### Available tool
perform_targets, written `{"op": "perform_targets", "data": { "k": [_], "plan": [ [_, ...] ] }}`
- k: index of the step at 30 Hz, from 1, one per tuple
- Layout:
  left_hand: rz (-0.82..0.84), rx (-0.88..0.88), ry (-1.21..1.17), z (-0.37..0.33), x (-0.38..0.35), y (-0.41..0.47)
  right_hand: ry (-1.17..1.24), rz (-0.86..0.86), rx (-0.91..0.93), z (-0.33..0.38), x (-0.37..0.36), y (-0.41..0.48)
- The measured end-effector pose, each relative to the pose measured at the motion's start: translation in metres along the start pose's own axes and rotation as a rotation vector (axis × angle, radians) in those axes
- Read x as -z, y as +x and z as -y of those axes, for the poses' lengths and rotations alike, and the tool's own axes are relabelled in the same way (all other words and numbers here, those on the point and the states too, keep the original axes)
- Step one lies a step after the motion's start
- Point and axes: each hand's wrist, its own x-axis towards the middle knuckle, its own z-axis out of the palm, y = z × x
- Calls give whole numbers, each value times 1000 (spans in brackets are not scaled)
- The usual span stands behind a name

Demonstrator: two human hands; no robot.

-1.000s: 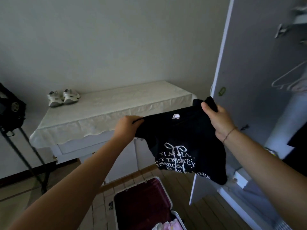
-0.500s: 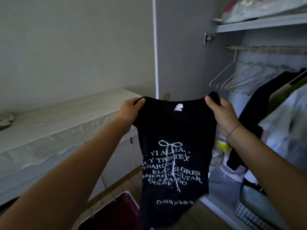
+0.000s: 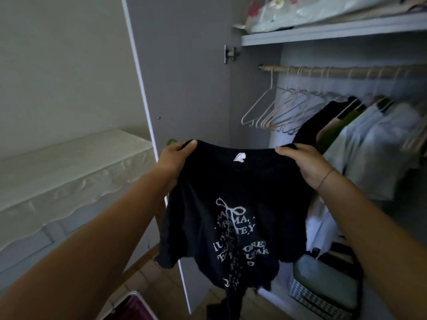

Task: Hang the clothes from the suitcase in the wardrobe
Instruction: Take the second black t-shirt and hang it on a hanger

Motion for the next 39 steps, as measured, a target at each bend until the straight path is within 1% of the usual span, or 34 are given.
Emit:
{"op": "perform_targets", "data": {
  "k": [2, 4, 6, 10, 19, 21, 25, 27, 30, 35, 37, 39],
  "plan": [
    [9, 4, 7, 1, -13, 13, -72, 3, -32, -1, 12, 7],
    [23, 21, 15, 2, -22, 28, -110, -29, -47, -2, 21, 16],
    [49, 25, 38, 2, -31, 42, -75, -64, -69, -3, 26, 25],
    [114, 26, 9, -3, -46, 67, 69, -144, -117, -5, 29, 45],
    [254, -31, -53, -6, -97, 112, 22, -281, -131, -10, 43, 82],
    [297, -39, -43, -2, -111, 123, 48, -314, -112, -8, 48, 101],
    [356, -37, -38, 1, -136, 146, 186, -342, -10, -1, 51, 146],
    [365, -45, -25, 1, -148, 159, 217, -396, 29, 5, 52, 172],
    [369, -62, 19, -1, -165, 183, 156, -460, 53, 14, 58, 216],
    [365, -82, 19, -5, -194, 223, 72, -497, 70, 22, 80, 295],
    [359, -75, -13, -6, -205, 236, 55, -558, 81, 27, 89, 315],
    [356, -66, -45, -6, -216, 247, 65, -637, 50, 25, 103, 337]
  ]
}}
